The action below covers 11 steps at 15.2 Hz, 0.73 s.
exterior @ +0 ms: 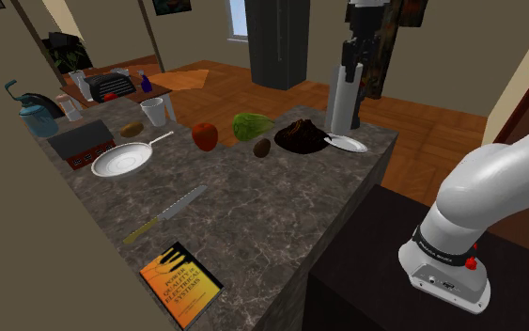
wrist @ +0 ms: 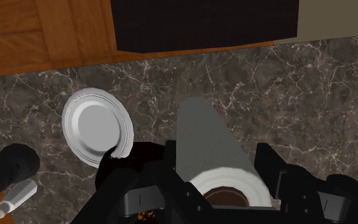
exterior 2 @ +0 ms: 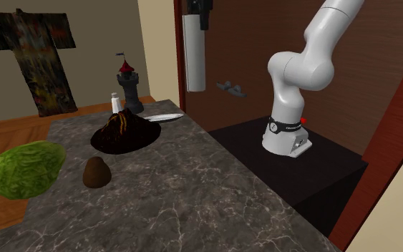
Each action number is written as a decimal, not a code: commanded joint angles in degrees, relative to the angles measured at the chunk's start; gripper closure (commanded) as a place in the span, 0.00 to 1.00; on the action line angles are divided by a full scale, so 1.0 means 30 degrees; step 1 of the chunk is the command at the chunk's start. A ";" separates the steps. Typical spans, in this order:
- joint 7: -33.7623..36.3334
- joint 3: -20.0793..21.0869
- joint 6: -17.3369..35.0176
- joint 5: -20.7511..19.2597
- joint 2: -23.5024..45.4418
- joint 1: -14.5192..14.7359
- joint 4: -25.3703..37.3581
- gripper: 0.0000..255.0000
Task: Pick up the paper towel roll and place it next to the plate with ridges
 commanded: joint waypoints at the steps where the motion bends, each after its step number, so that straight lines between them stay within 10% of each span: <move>1: 0.0005 0.0007 0.0506 -0.0007 -0.0142 -0.0007 -0.0639 1.00; 11: -0.0061 -0.0039 0.2970 -0.0072 -0.0648 -0.0061 -0.3609 1.00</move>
